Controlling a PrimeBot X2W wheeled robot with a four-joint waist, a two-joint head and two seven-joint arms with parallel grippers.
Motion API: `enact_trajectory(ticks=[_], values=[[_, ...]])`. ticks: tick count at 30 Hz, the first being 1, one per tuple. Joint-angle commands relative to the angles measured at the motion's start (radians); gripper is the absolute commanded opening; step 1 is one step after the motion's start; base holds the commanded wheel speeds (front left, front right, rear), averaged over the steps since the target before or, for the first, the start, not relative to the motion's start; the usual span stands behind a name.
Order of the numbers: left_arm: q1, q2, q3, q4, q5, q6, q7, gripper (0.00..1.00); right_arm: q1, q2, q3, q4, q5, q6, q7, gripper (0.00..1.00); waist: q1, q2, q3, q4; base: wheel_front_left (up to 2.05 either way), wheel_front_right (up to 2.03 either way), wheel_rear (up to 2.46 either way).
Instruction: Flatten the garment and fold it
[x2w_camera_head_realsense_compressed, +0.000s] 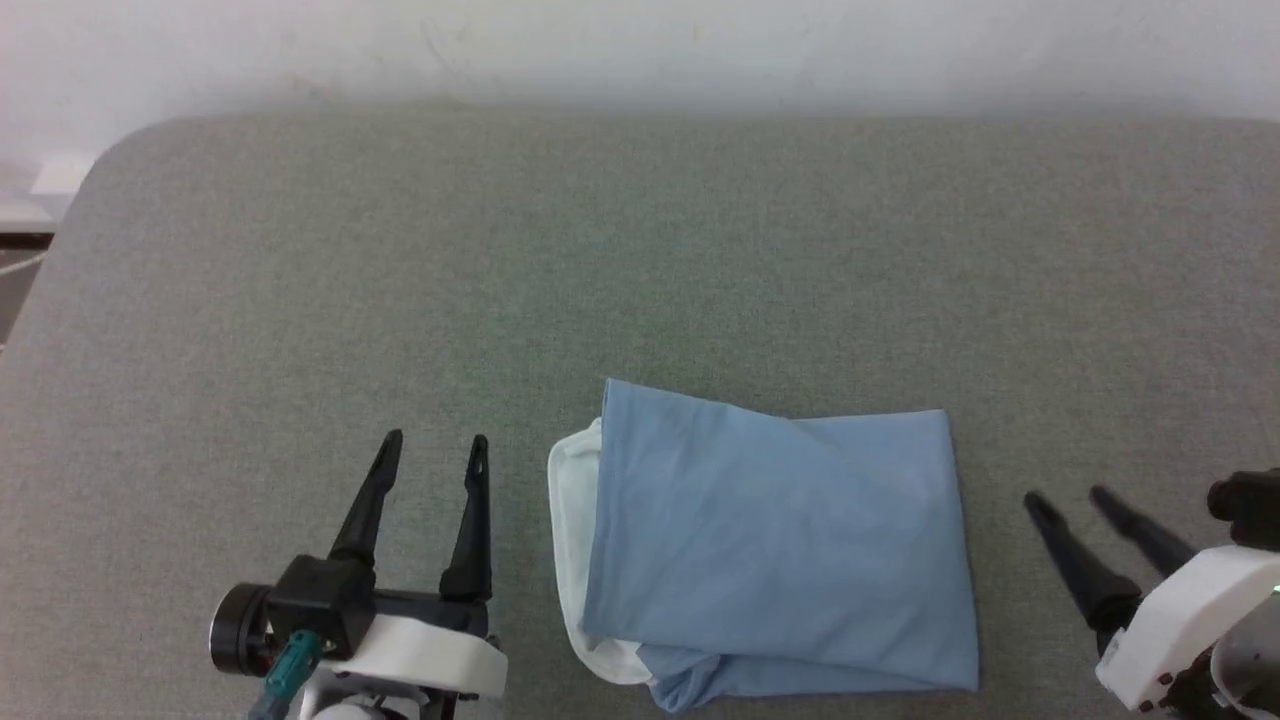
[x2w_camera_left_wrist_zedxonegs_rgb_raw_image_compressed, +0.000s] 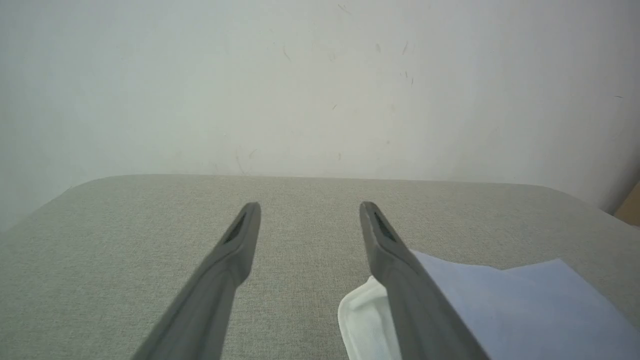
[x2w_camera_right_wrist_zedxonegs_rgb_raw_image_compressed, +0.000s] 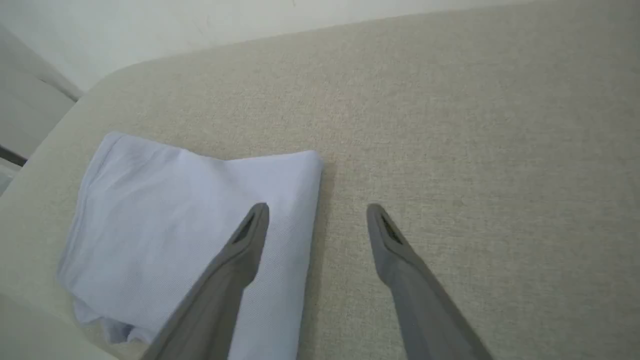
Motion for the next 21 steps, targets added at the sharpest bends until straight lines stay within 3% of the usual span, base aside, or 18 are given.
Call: enact_trajectory(ticks=[1,8,21], values=[[-0.019,-0.002,-0.003,0.003,0.006,-0.006,-0.005,1.0,-0.011,-0.016,0.01,0.008,0.079,-0.001,0.078,1.0,0.0,0.0,0.033,0.014,0.0,0.0,0.0],[-0.052,-0.002,-0.023,0.011,0.006,-0.006,-0.005,1.0,-0.081,-0.057,0.053,0.09,0.242,-0.001,0.265,1.0,0.0,0.0,0.089,0.06,0.0,0.0,0.0],[-0.084,-0.002,-0.054,0.022,-0.002,0.008,-0.005,1.0,-0.193,-0.05,0.23,0.317,0.268,-0.001,0.285,1.0,0.0,0.0,0.12,0.136,0.0,0.0,0.0]])
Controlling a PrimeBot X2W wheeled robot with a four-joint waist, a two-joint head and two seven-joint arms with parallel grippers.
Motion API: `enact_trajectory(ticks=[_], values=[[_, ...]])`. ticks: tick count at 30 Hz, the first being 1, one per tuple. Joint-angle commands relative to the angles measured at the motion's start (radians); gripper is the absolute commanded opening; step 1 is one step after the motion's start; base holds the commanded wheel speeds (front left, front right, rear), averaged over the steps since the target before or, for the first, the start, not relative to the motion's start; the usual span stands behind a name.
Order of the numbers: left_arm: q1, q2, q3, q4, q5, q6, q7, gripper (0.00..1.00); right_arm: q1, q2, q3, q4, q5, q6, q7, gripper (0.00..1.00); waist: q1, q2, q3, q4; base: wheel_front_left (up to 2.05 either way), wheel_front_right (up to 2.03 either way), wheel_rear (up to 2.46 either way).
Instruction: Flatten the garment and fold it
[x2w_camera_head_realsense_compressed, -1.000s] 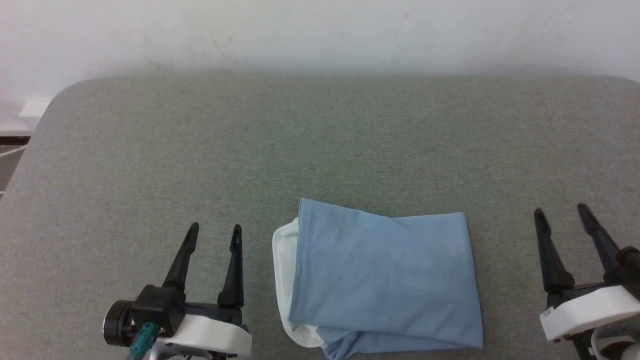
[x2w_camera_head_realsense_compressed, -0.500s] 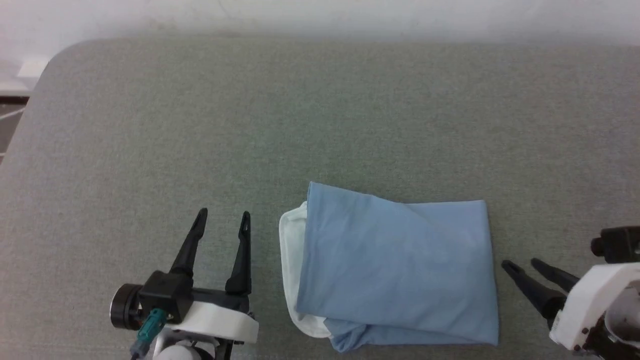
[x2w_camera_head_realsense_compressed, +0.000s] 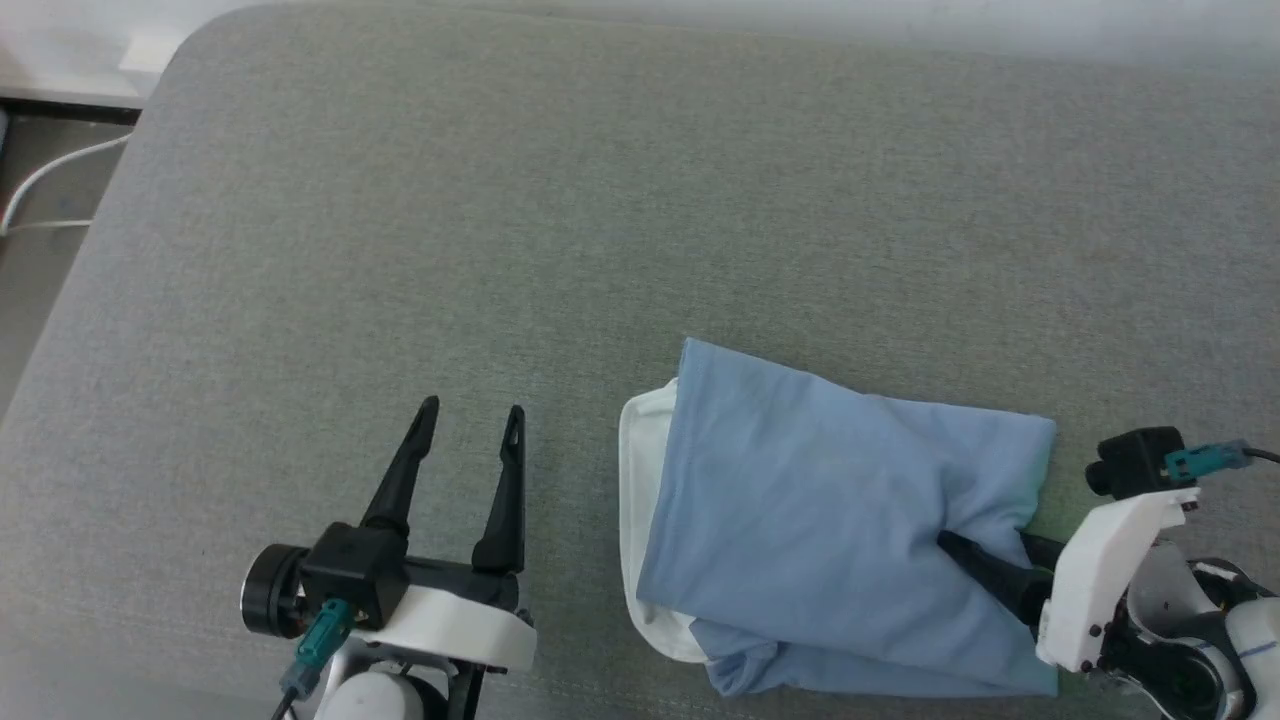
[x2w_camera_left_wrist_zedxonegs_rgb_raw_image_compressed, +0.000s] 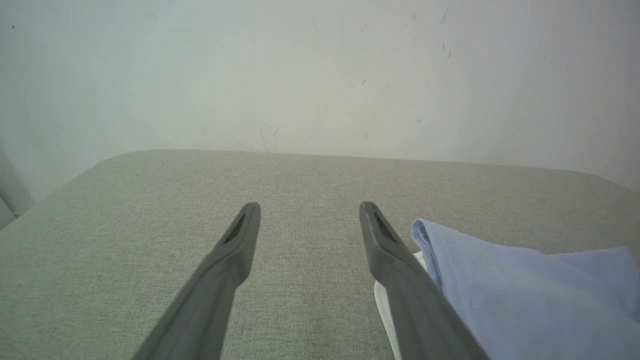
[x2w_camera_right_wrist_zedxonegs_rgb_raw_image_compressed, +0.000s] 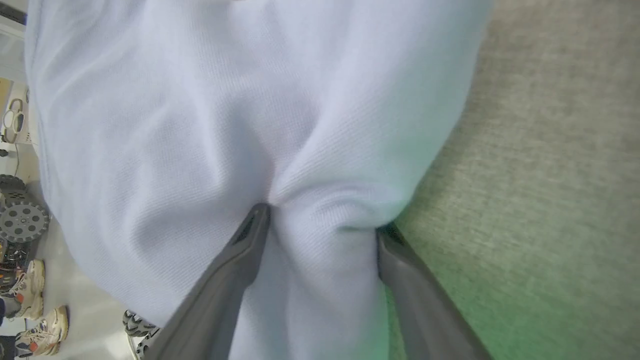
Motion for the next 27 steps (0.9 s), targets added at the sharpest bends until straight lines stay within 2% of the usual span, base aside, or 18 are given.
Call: enact_trajectory(ticks=[1,2,3,7,11,14,19,23,27], values=[[-0.016,-0.002,-0.003,0.003,-0.002,0.007,-0.005,1.0,0.004,0.014,0.044,0.033,-0.002,-0.001,0.002,0.81,0.0,0.0,0.003,0.012,0.0,0.0,0.0],[-0.016,-0.002,-0.004,0.004,-0.002,0.008,-0.005,1.0,-0.003,0.008,0.067,0.042,-0.012,-0.001,-0.011,0.22,0.0,0.0,0.002,0.014,0.0,0.0,0.0],[-0.016,-0.002,-0.006,0.005,-0.003,0.009,-0.005,1.0,-0.01,0.002,0.088,0.049,-0.02,-0.001,-0.029,0.0,0.0,0.0,-0.001,0.014,0.0,0.0,0.0],[-0.018,-0.002,-0.017,0.005,-0.008,0.011,-0.005,1.0,-0.047,-0.024,0.133,0.08,-0.036,-0.001,-0.107,0.0,0.0,0.0,-0.022,-0.002,0.0,0.0,0.0],[-0.013,-0.002,-0.021,0.002,-0.009,0.014,-0.005,1.0,-0.111,-0.085,0.18,0.07,-0.106,-0.001,-0.169,0.0,0.0,0.0,-0.044,-0.055,0.0,0.0,0.0],[-0.005,-0.002,-0.012,0.003,-0.024,0.039,-0.005,1.0,-0.185,-0.15,0.24,0.038,-0.206,-0.001,-0.188,0.0,0.0,0.0,-0.052,-0.127,0.0,0.0,0.0],[-0.023,-0.002,-0.05,0.015,-0.032,0.038,-0.005,1.0,-0.327,-0.256,0.331,-0.014,-0.336,-0.001,-0.162,0.0,0.0,0.0,-0.021,-0.263,0.0,0.0,0.0],[-0.069,-0.002,-0.094,0.02,-0.03,0.038,-0.005,1.0,-0.438,-0.345,0.39,-0.029,-0.406,-0.001,-0.136,0.0,0.0,0.0,0.042,-0.365,0.0,0.0,0.0],[-0.133,-0.002,-0.132,0.027,-0.013,0.028,-0.005,1.0,-0.524,-0.417,0.403,-0.002,-0.434,-0.001,-0.145,0.0,0.0,0.0,0.128,-0.436,0.0,0.0,0.0]])
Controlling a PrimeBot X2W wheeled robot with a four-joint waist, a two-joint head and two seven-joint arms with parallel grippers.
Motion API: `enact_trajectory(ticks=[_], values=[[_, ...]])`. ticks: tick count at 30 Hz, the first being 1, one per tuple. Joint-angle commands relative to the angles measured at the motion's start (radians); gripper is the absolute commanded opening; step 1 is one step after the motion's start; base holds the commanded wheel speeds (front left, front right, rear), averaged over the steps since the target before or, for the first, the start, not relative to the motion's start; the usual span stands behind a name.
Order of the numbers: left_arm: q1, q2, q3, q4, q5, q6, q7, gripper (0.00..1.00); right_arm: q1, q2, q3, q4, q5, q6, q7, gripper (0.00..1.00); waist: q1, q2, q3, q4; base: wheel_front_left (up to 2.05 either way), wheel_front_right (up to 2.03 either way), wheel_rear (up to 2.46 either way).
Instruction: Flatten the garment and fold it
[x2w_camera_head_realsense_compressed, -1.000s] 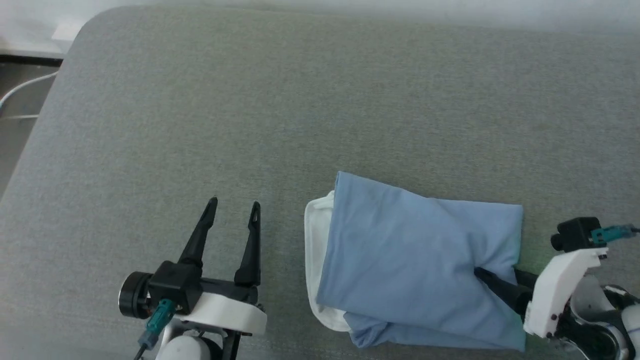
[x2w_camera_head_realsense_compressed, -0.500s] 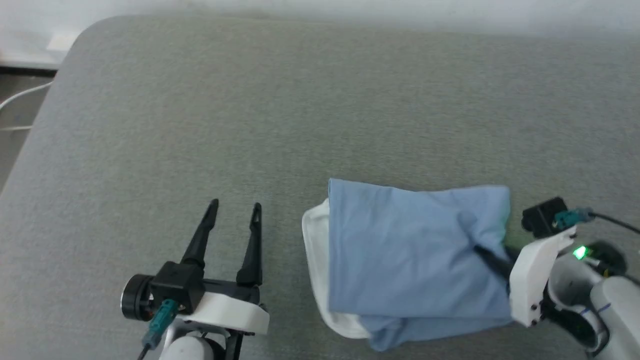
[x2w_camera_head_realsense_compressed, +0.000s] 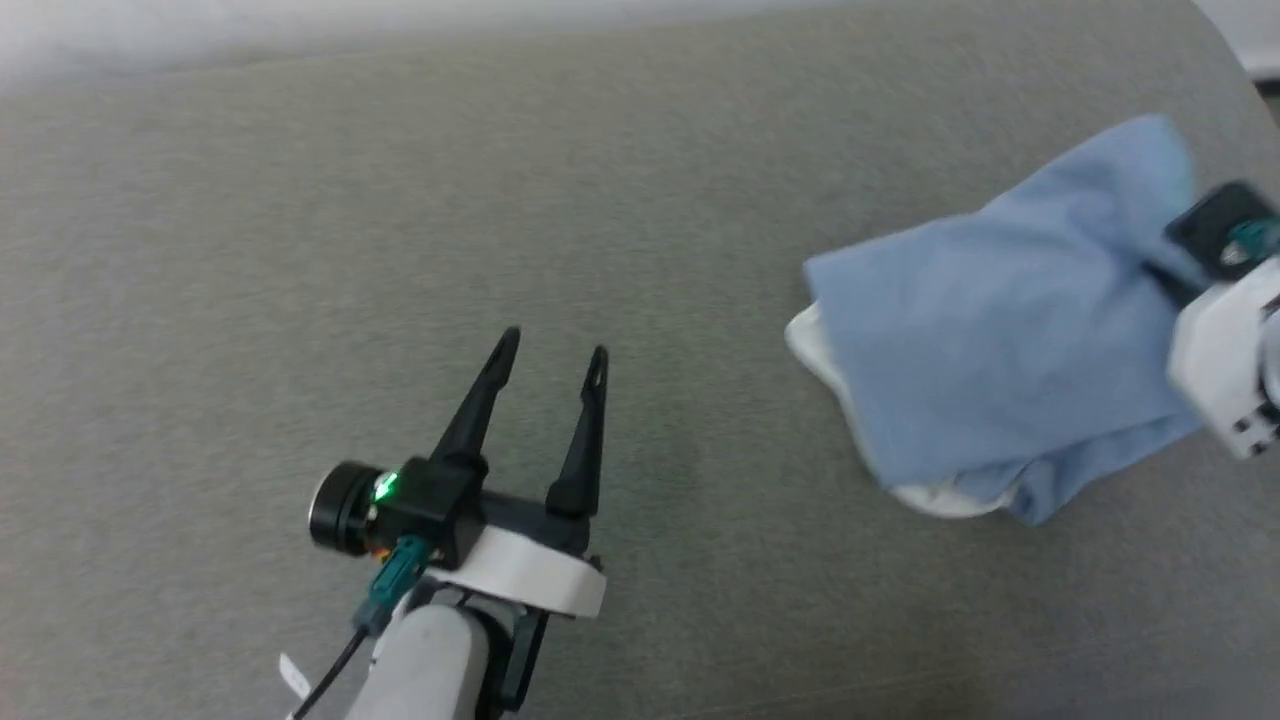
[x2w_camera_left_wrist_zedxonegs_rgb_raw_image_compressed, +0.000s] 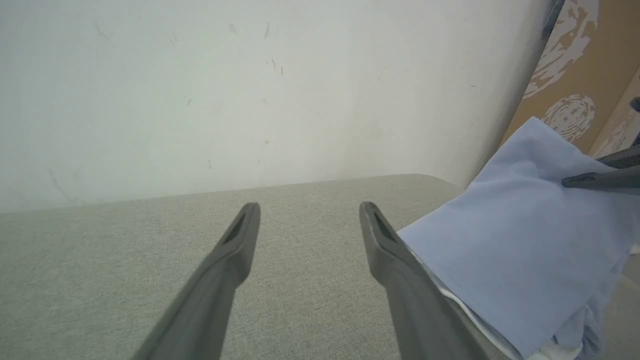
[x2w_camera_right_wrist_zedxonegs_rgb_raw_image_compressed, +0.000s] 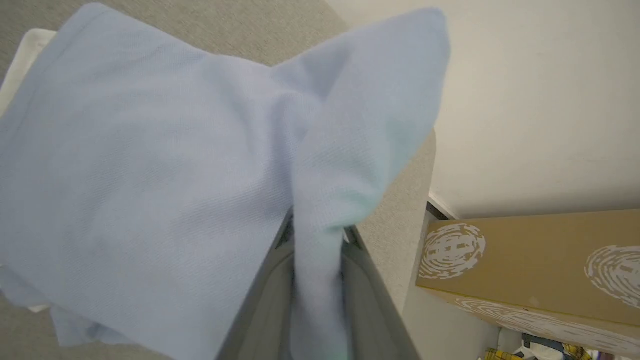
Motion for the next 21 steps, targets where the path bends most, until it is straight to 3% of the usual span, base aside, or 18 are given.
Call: enact_trajectory(ticks=[1,11,16,21], values=[[-0.032,0.0,-0.009,0.005,0.011,-0.009,-0.005,1.0,-0.027,-0.019,0.001,0.018,-0.01,-0.002,-0.01,0.0,-0.0001,0.0,0.144,-0.142,0.0,0.0,0.0],[-0.159,0.002,-0.043,0.007,0.074,-0.047,-0.005,1.0,-0.087,-0.134,-0.064,0.258,-0.056,-0.002,-0.166,0.0,-0.0001,0.0,0.335,-0.145,0.0,0.0,0.0],[-0.188,0.001,-0.045,-0.017,0.091,-0.05,-0.005,1.0,-0.115,-0.135,-0.165,0.414,-0.12,-0.002,-0.279,0.0,-0.0001,0.0,0.395,-0.117,0.0,0.0,0.0],[-0.197,0.008,-0.036,-0.023,0.1,-0.05,-0.005,1.0,-0.14,-0.091,-0.245,0.53,-0.159,-0.002,-0.358,0.0,-0.0001,0.0,0.427,-0.1,0.0,0.0,0.0]])
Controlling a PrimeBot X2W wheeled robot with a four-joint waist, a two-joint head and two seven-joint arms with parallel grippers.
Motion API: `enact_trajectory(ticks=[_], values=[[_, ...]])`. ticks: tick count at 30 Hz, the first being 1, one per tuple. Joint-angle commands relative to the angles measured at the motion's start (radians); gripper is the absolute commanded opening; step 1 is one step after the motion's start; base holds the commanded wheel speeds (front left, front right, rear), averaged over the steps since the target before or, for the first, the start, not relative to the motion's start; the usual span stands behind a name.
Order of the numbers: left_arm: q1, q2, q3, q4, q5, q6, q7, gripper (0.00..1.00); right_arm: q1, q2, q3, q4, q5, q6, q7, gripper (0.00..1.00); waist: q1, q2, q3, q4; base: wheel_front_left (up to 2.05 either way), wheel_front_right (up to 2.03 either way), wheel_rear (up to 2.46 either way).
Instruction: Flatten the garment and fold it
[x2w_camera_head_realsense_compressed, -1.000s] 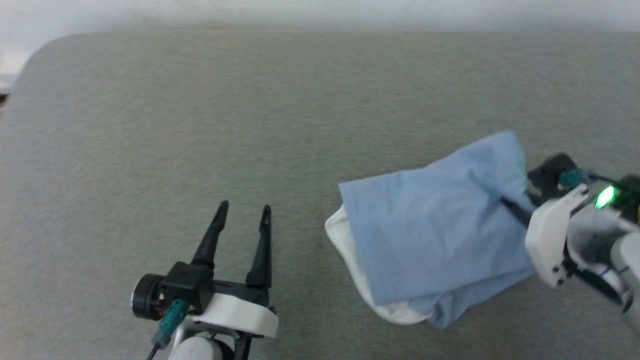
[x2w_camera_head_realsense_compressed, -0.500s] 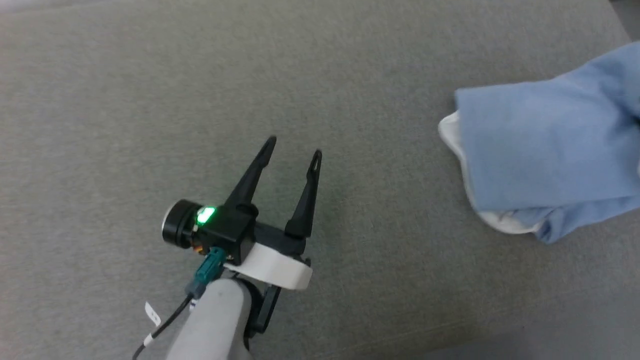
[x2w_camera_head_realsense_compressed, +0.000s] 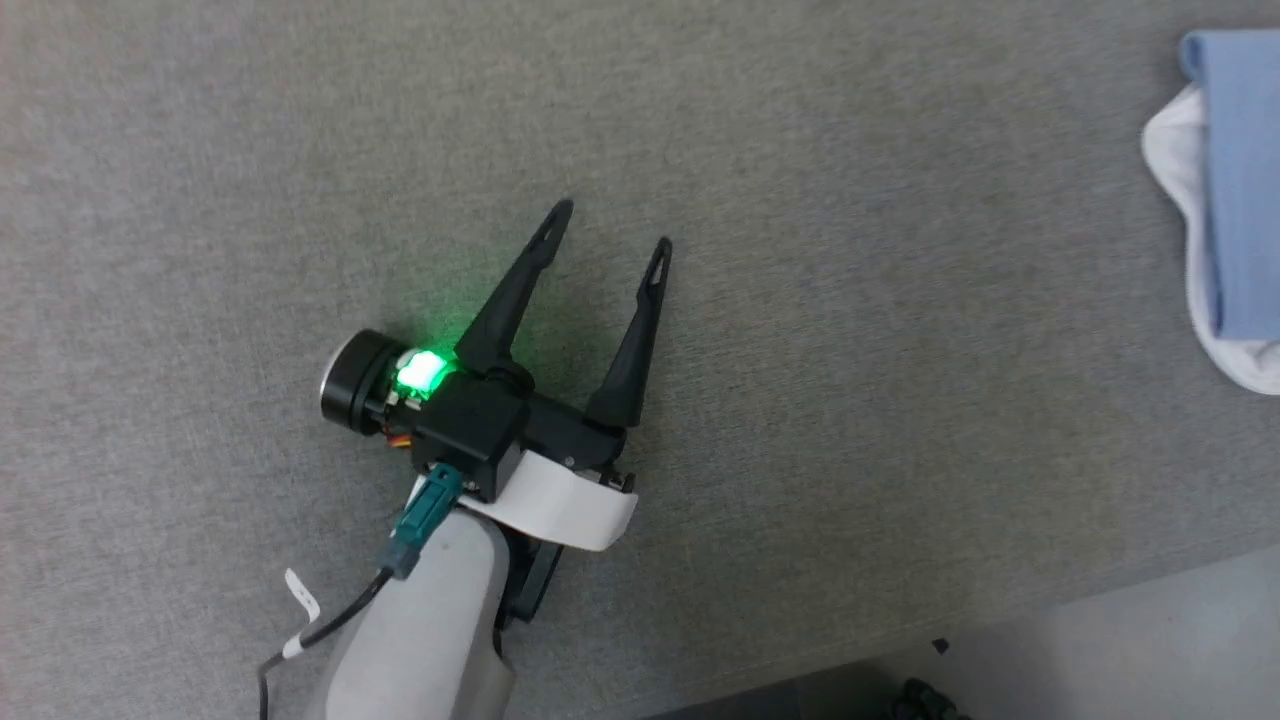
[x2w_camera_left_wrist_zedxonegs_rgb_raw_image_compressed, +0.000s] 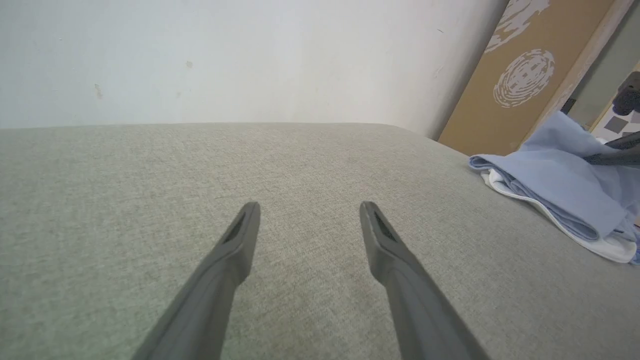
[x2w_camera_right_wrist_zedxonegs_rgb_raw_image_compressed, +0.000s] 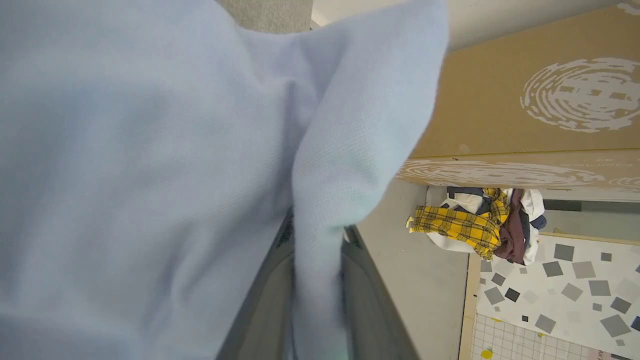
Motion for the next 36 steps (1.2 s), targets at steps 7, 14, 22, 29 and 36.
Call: enact_trajectory(ticks=[7,14,22,29,36], values=[[-0.011,0.013,0.026,0.003,0.003,-0.004,-0.004,1.0,-0.032,0.063,-0.053,0.104,-0.056,-0.002,-0.047,1.0,-0.0002,0.0,0.036,0.022,0.0,0.0,0.0],[0.024,0.01,0.04,0.024,-0.01,0.001,-0.004,1.0,-0.064,0.09,-0.054,0.116,-0.091,-0.002,-0.065,1.0,-0.0002,0.0,-0.072,0.003,0.0,0.0,0.0],[0.109,0.006,0.091,0.026,-0.038,0.023,-0.004,1.0,-0.126,0.135,-0.087,0.01,-0.079,-0.002,-0.097,1.0,-0.0002,0.0,-0.271,0.005,0.0,0.0,0.0],[0.182,0.003,0.166,0.011,-0.064,0.071,-0.004,1.0,-0.064,0.267,-0.187,-0.173,-0.032,-0.002,-0.173,1.0,-0.0002,0.0,-0.411,0.047,0.0,0.0,0.0],[0.248,0.001,0.226,-0.015,-0.081,0.102,-0.004,1.0,0.109,0.425,-0.304,-0.371,-0.028,-0.002,-0.217,1.0,-0.0002,0.0,-0.491,0.091,0.0,0.0,0.0]])
